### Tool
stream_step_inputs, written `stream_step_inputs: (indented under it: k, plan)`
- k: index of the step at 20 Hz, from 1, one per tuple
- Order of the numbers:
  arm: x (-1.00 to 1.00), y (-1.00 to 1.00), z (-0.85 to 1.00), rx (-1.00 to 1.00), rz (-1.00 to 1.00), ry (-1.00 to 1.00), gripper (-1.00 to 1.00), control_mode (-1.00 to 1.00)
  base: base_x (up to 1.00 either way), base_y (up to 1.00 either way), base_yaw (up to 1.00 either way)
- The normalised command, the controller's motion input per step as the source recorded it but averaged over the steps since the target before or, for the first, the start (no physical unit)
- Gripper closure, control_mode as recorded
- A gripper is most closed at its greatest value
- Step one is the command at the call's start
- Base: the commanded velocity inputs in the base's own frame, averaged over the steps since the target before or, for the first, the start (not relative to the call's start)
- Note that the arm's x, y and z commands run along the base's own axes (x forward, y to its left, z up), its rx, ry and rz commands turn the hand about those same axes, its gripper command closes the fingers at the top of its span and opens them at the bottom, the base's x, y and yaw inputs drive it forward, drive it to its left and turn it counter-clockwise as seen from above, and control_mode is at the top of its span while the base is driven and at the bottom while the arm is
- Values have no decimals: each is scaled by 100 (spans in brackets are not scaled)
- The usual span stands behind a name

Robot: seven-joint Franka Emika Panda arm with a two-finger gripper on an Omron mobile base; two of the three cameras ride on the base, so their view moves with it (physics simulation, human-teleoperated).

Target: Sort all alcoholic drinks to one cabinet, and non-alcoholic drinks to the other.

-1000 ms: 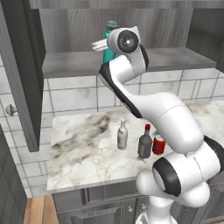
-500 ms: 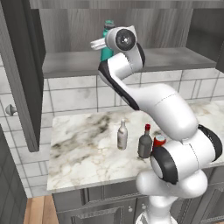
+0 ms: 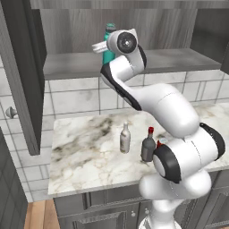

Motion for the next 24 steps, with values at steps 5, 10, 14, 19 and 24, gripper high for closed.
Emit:
stream_step_inputs:
  k: [5,10,14,19,24]
  plan:
    - [27,0,-12,0,1,0,100,-100,0,0,0]
    - [18,0,-16,-1,0,2,100,-100,0,0,0]
    - [10,1,-13,-1,0,6,-100,-100,0,0,0]
    - [8,0,-2,0,0,4,-100,-100,0,0,0]
    - [0,0,0,0,0,3,-100,-100,0,0,0]
